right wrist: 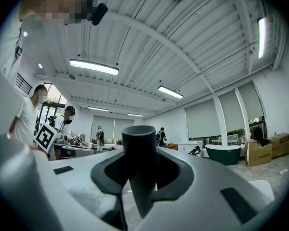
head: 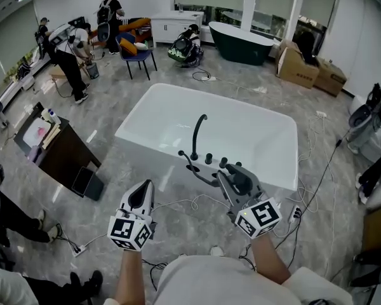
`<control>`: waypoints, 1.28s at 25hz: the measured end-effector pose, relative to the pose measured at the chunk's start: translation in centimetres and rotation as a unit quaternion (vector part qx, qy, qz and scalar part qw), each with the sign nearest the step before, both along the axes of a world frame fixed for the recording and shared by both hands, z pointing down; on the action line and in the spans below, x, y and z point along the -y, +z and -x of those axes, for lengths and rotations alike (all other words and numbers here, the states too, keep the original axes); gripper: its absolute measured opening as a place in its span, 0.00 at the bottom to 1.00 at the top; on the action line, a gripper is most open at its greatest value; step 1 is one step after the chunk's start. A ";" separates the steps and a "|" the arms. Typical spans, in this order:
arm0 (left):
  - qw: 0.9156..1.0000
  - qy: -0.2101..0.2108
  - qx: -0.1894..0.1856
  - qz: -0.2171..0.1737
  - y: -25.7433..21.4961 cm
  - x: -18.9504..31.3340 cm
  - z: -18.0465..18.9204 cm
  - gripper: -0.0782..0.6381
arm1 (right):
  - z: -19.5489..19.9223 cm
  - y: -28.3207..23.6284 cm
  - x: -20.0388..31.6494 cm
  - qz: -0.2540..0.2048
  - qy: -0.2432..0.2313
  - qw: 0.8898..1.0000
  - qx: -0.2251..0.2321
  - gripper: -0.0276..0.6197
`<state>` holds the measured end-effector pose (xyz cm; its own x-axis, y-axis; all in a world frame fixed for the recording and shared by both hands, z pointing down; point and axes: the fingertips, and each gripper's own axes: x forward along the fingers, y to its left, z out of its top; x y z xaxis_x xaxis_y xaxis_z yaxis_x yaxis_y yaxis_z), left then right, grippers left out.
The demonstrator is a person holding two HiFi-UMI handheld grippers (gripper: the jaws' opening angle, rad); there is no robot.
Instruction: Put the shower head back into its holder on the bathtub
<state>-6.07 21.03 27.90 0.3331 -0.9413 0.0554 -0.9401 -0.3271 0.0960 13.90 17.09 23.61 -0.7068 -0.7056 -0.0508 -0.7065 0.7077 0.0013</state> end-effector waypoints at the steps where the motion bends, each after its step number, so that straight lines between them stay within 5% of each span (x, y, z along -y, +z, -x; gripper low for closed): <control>1: 1.000 0.001 0.000 0.000 0.0 -0.1 0.1 0.12 | 0.2 -0.2 -0.1 -0.002 0.000 1.000 0.001 0.22; 32: 0.999 0.045 -0.009 0.000 0.6 -3.2 6.1 0.12 | 5.4 -1.0 -2.5 -0.011 0.035 0.999 -0.027 0.21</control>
<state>-12.20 24.22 28.50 0.4170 -0.9075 0.0498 -0.9053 -0.4098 0.1122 8.48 19.55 22.61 -0.6582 -0.7523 -0.0289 -0.7525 0.6562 0.0561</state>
